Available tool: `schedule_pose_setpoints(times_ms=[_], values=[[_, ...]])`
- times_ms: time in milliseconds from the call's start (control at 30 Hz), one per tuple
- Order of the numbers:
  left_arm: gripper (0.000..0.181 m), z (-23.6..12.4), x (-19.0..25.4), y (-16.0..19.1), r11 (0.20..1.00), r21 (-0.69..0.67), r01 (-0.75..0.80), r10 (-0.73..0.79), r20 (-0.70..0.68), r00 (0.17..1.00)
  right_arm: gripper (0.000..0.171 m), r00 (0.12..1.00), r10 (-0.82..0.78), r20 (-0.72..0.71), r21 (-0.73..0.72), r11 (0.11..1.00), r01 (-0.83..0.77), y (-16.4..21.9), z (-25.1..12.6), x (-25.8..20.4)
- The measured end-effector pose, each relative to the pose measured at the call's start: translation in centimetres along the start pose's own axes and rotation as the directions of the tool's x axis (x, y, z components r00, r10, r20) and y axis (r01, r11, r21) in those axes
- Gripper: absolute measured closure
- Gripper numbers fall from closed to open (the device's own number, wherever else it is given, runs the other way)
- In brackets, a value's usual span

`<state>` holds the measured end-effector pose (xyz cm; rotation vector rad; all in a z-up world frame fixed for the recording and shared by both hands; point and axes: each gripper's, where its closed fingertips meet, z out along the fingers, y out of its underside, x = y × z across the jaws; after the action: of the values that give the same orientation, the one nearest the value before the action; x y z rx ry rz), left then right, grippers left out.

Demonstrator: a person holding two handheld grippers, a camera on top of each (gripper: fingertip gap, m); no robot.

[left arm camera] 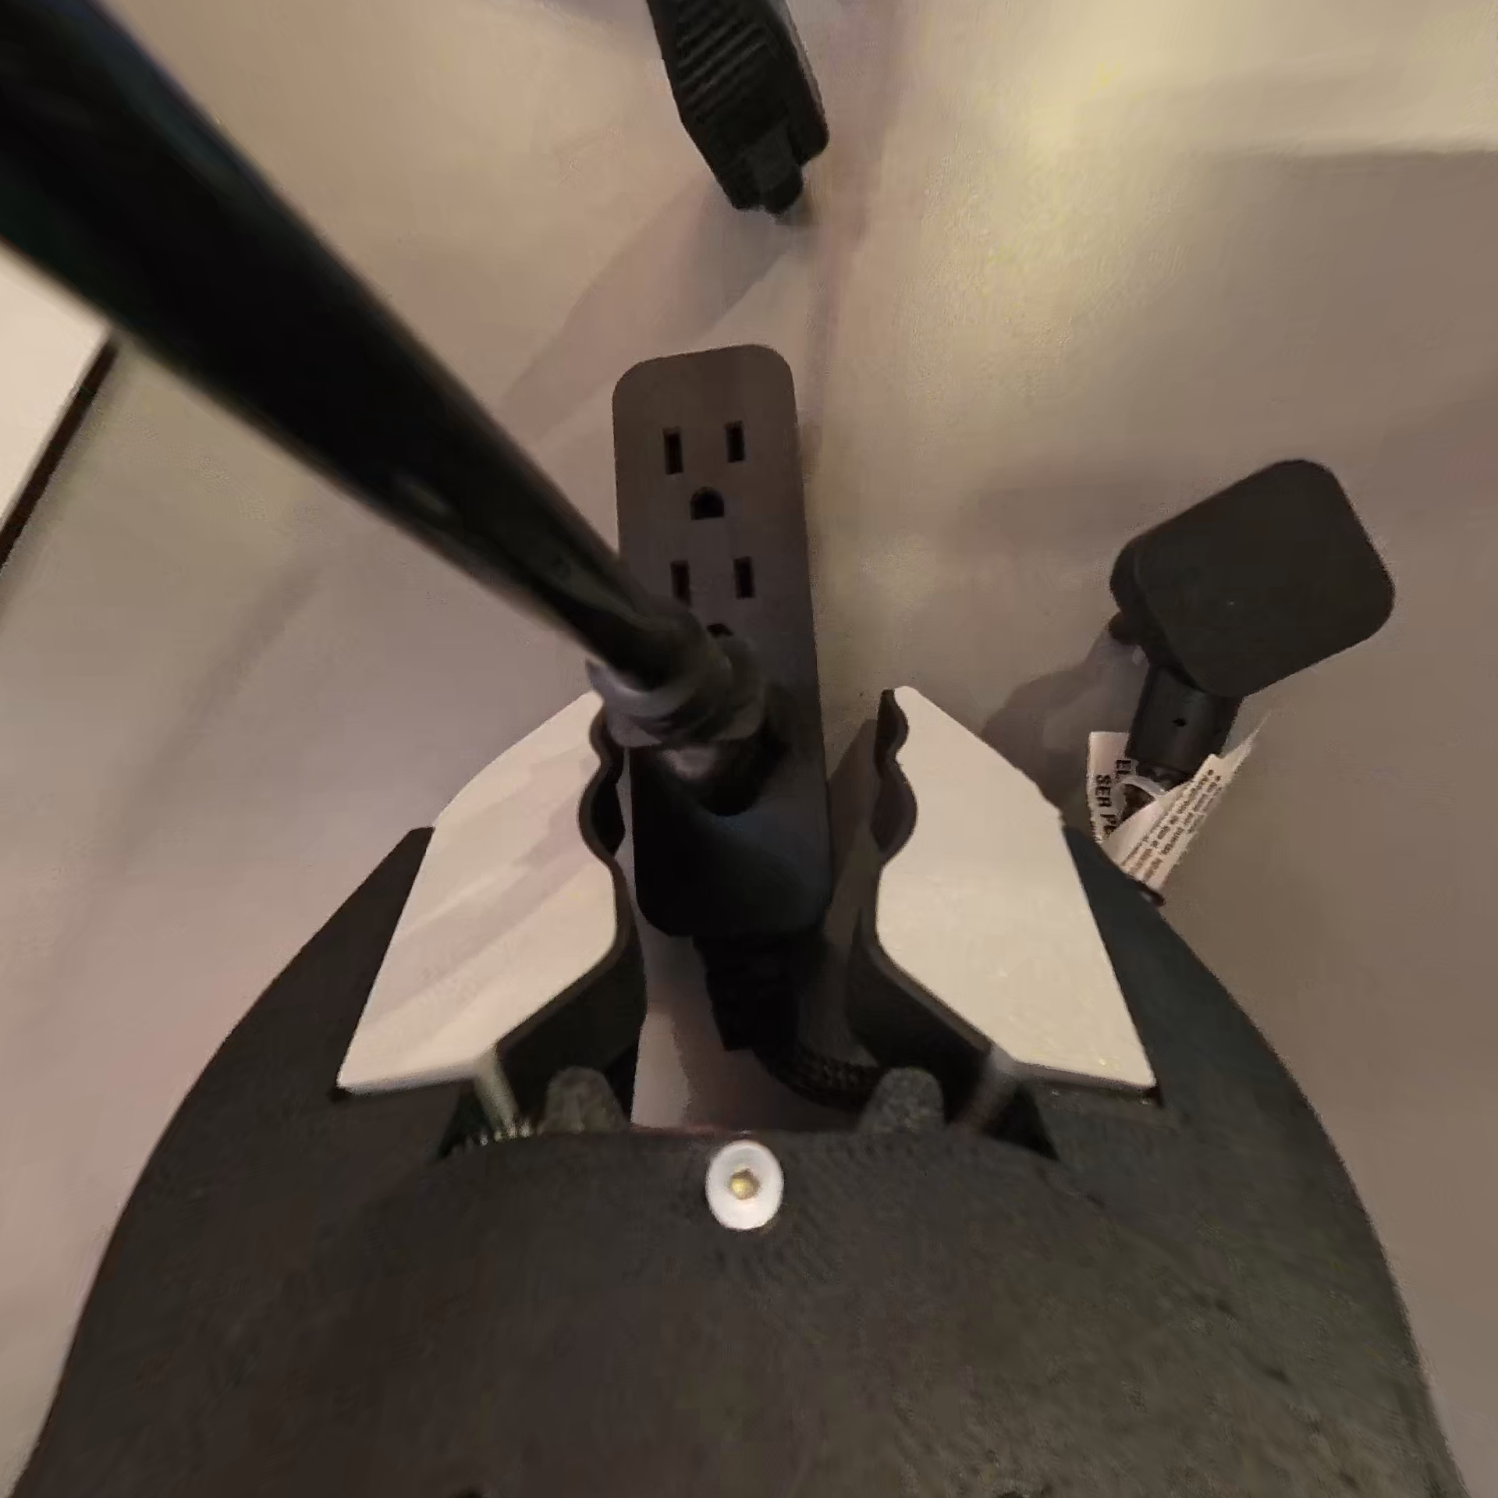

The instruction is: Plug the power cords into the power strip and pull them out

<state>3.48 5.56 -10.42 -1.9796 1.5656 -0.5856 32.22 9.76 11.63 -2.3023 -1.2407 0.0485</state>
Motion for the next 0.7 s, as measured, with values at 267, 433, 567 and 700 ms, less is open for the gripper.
schedule_pose_setpoints(times_ms=[267, 433, 567, 700], values=[[0.124, -0.8, 0.1, 0.0, 0.999, 0.035, 0.034, -0.035, 0.011, 0.999, 0.149, 0.972, 0.176, -0.155, -0.247, 0.946, -0.21, 6.2, 0.1, 11.0], [0.123, -0.9, 0.4, 0.0, 0.997, 0.052, 0.053, -0.054, 0.01, 0.999, 0.127, 0.96, 0.26, -0.103, -0.475, 0.836, -0.277, 12.0, 8.5, 12.5], [0.122, -0.9, 0.4, 0.0, 0.996, 0.053, 0.067, -0.068, 0.014, 0.998, 0.082, 0.934, 0.317, -0.165, -0.461, 0.813, -0.357, 13.0, 12.2, 14.3], [0.122, -1.1, 0.5, 0.2, 0.996, 0.057, 0.073, -0.074, 0.017, 0.997, 0.083, 0.923, 0.256, -0.287, -0.372, 0.858, -0.354, 11.2, 10.2, 16.4]])
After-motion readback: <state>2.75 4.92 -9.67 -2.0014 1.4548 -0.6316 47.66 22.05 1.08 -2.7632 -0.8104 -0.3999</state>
